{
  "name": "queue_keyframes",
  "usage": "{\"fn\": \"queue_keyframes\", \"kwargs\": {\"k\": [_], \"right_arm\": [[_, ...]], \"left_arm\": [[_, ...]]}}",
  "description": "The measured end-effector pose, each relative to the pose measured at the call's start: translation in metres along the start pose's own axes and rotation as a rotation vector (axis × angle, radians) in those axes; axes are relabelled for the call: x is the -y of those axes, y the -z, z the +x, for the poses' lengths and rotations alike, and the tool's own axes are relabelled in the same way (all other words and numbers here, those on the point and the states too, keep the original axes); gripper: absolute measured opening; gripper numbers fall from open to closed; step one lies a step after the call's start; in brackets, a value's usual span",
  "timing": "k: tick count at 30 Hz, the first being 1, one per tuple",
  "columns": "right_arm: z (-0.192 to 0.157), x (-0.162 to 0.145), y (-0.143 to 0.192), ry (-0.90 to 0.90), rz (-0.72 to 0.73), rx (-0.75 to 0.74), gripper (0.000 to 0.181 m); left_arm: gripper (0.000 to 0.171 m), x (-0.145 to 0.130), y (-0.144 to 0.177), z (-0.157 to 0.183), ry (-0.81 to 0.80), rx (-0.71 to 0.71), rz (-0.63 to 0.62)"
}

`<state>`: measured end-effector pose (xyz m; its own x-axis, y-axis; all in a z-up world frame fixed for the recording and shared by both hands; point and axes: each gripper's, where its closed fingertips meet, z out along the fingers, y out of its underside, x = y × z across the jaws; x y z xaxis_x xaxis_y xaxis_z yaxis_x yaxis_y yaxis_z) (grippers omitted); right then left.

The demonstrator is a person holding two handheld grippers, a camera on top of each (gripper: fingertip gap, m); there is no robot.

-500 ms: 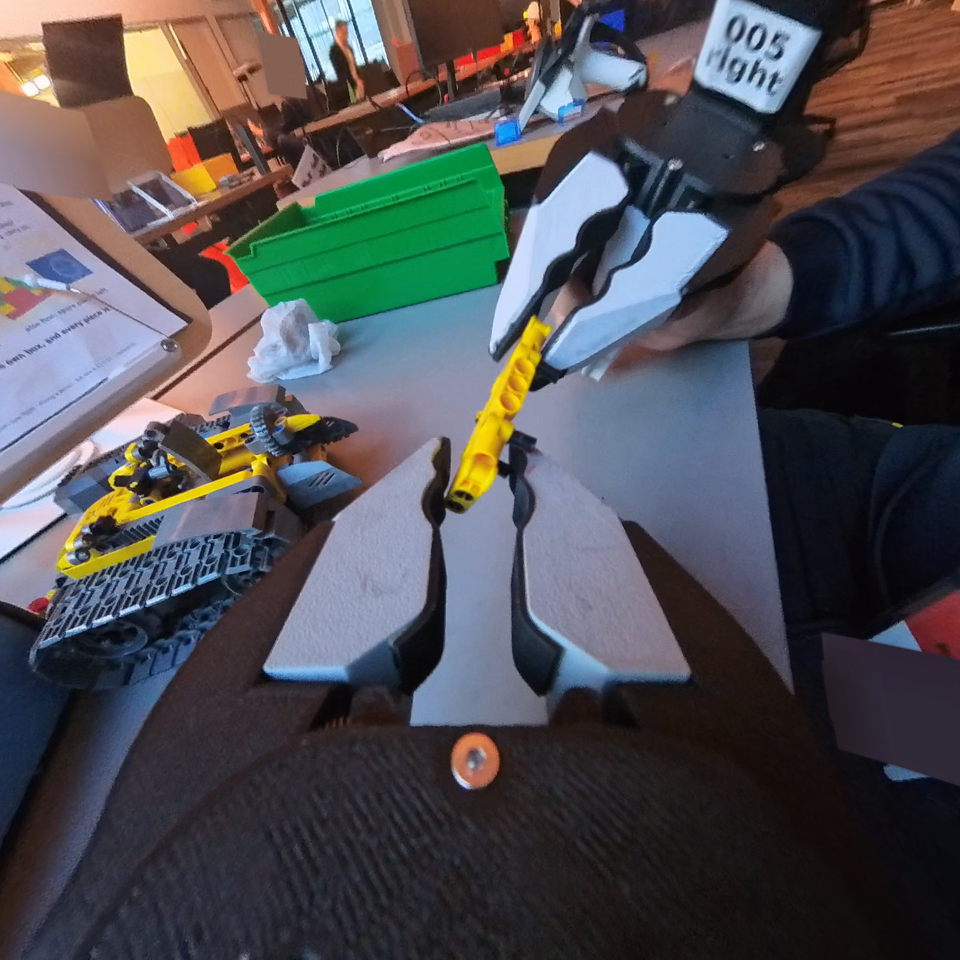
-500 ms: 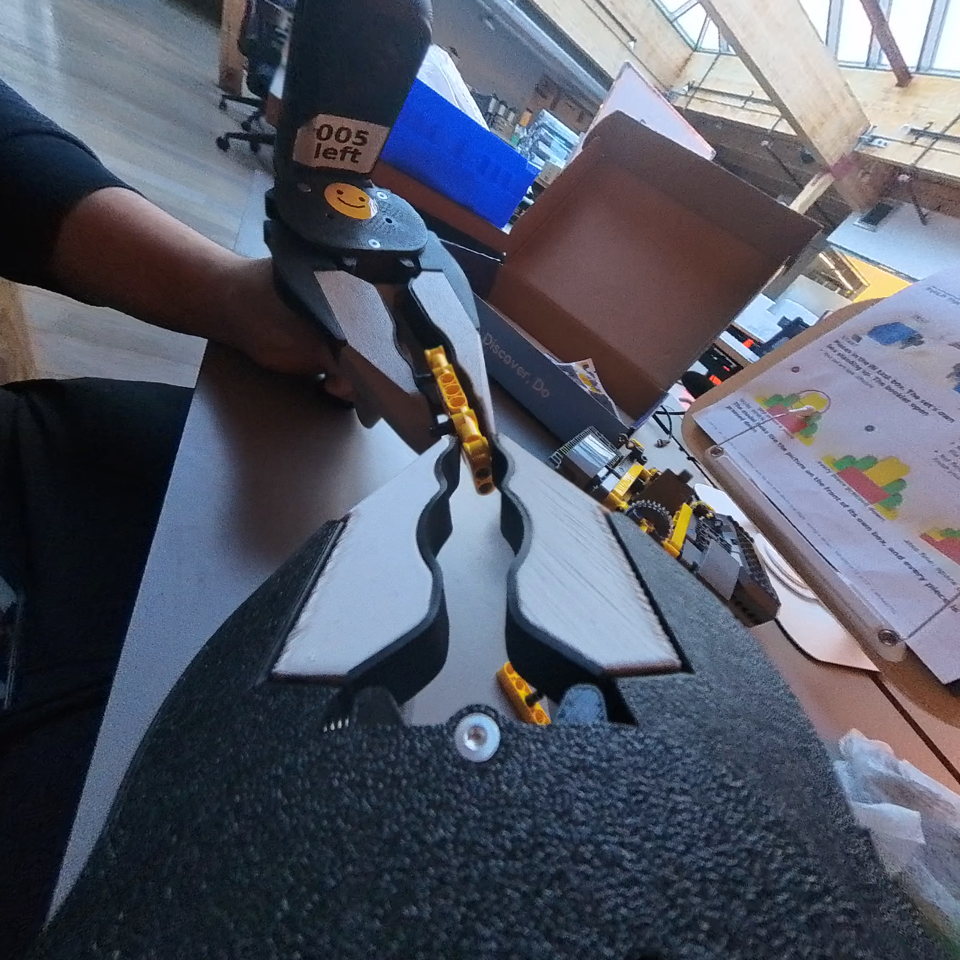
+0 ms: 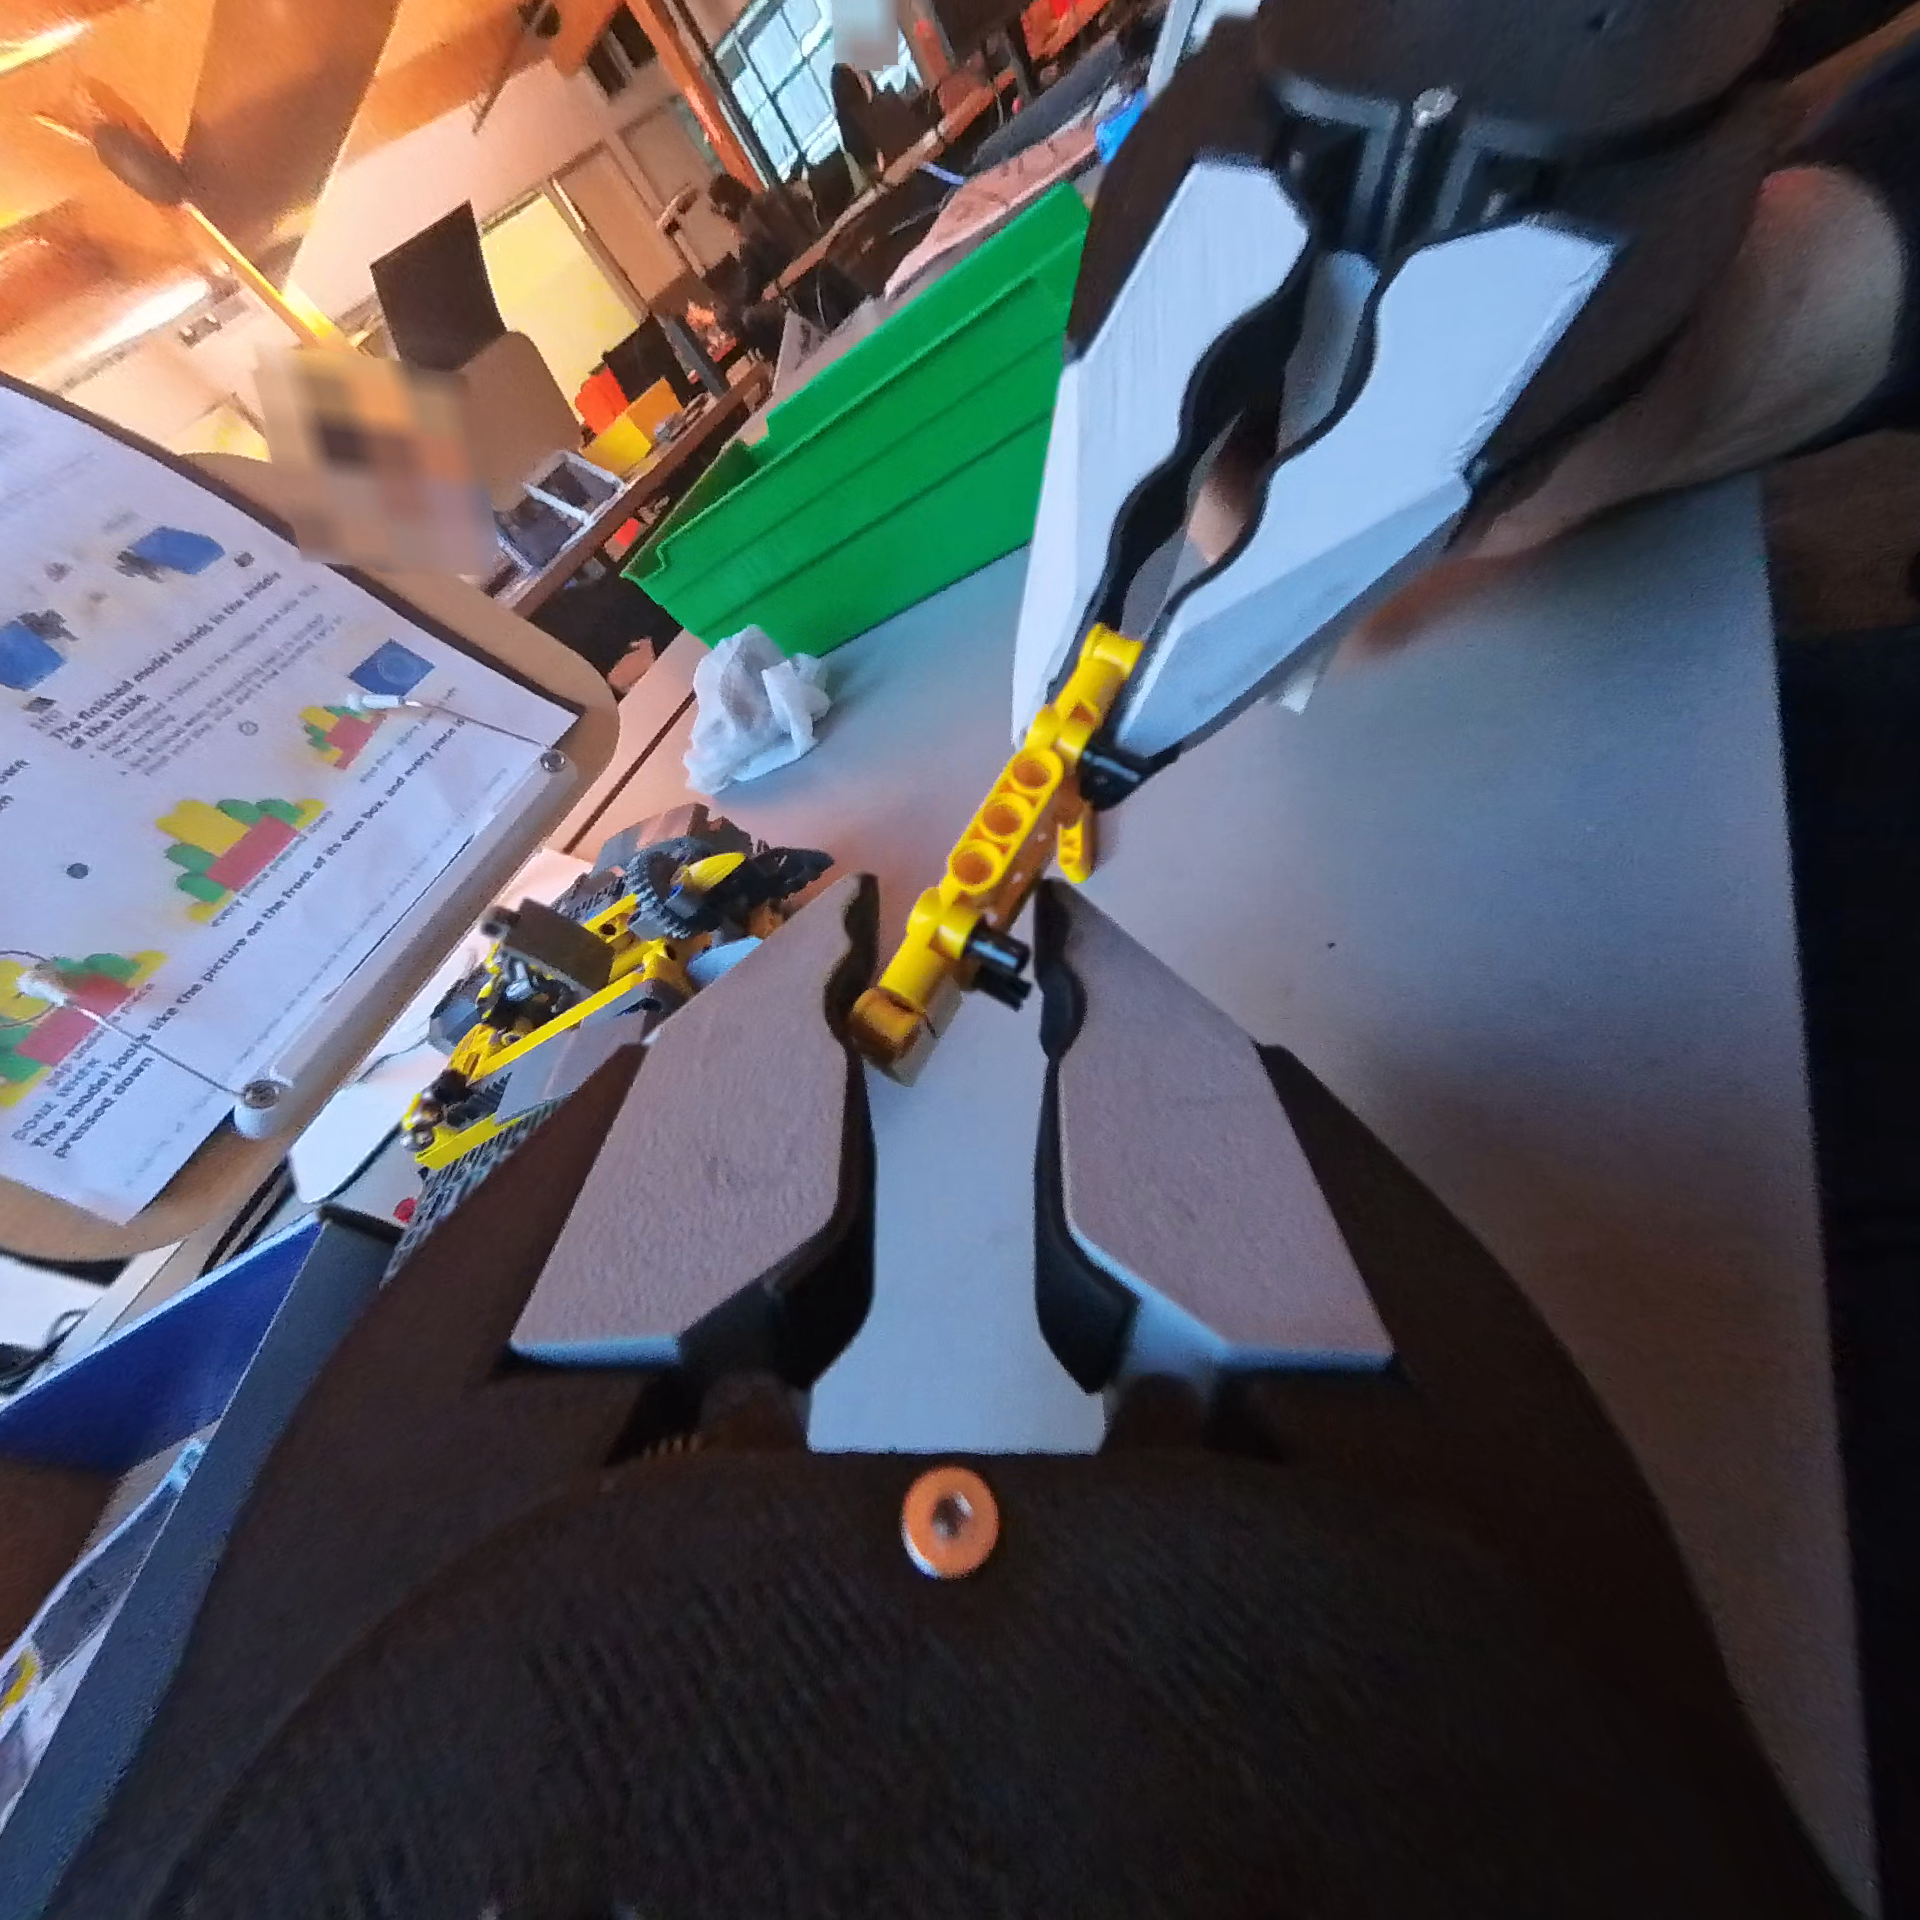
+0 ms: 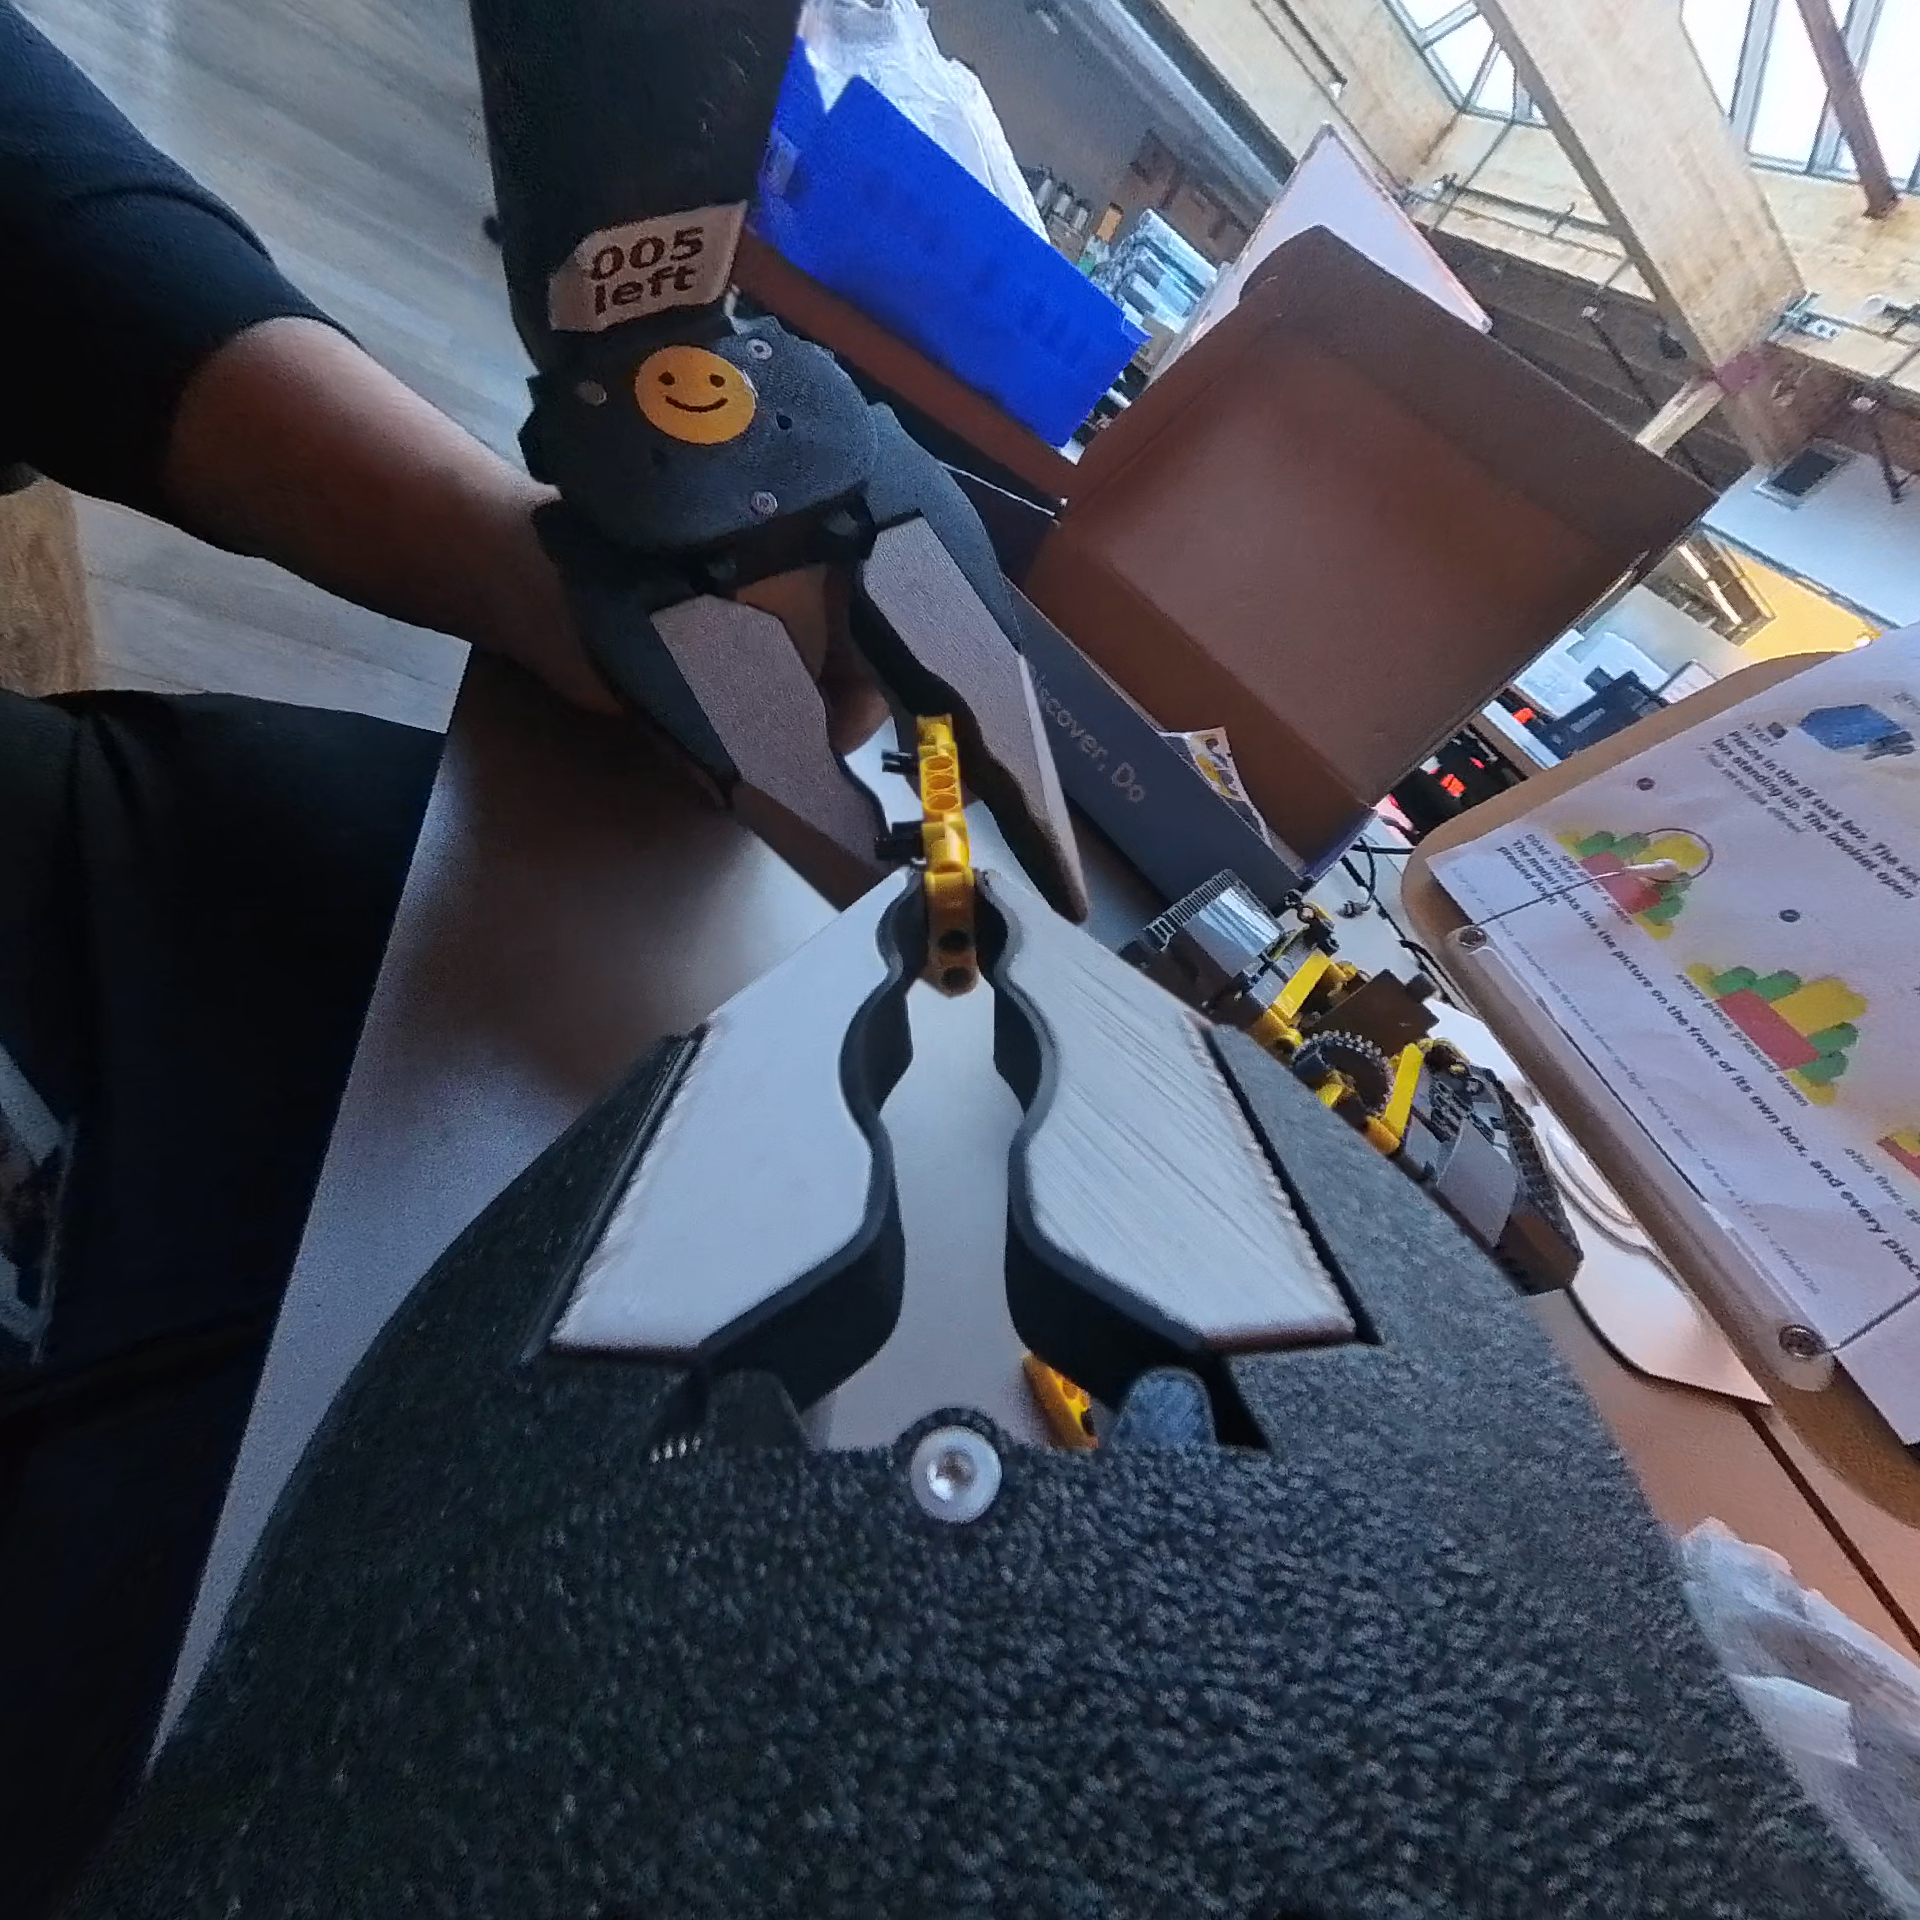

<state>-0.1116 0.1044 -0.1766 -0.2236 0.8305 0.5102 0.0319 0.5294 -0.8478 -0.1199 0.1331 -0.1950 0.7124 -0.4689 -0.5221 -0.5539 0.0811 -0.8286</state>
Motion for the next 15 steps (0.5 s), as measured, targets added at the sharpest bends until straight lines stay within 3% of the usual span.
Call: {"fn": "queue_keyframes", "kwargs": {"k": [7, 10, 15], "right_arm": [[-0.006, -0.014, -0.001, -0.016, -0.060, 0.066, 0.006], [-0.006, -0.022, -0.002, 0.010, -0.115, 0.065, 0.006], [-0.014, -0.045, -0.003, 0.145, -0.265, 0.090, 0.008]], "left_arm": [[0.032, 0.003, 0.001, 0.008, -0.063, -0.022, 0.025], [0.020, 0.000, -0.002, 0.016, -0.121, -0.044, -0.002], [0.005, -0.023, -0.009, 0.031, -0.239, -0.085, -0.153]]}}
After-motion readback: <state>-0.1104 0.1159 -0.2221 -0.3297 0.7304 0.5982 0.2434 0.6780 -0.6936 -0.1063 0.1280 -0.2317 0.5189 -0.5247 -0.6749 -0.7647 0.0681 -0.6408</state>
